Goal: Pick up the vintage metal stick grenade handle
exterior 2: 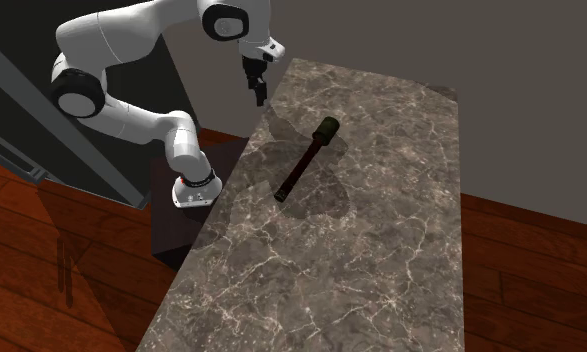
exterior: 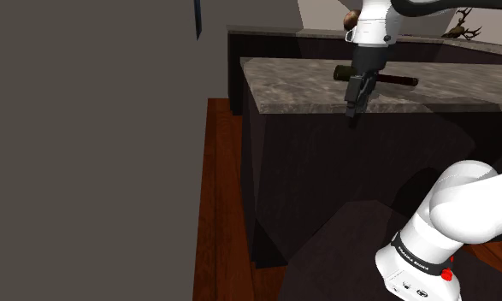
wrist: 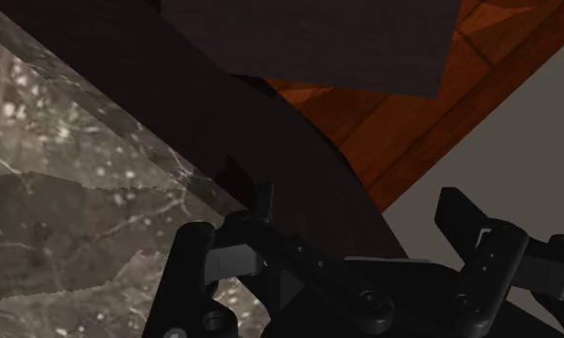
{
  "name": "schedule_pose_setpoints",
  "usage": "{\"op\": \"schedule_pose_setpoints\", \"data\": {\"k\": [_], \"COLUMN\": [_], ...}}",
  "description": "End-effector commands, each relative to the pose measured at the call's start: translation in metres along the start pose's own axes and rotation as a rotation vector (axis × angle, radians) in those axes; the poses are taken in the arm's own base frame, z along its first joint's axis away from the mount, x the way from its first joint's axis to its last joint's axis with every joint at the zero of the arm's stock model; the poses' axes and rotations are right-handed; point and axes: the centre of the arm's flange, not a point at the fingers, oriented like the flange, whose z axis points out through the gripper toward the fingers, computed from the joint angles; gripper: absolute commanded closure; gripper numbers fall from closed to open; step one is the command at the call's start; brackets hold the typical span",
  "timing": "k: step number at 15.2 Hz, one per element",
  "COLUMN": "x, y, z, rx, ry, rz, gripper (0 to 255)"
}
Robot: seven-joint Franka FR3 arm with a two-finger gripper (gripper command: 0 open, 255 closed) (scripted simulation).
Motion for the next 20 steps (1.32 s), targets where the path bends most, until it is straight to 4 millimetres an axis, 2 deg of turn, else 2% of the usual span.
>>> {"op": "schedule_pose_setpoints", "data": {"k": [1,11,20], "x": [0.0,-0.018,-0.009], "y": [0.0,0.129,0.245], "z": [0.0,-0.028,-0.052], "rx": [0.0,-0.003,-0.006], "ry": [0.0,0.044,0.084], "rz": [0.0,-0.243,-0.462], "gripper": [0,0,0]}}
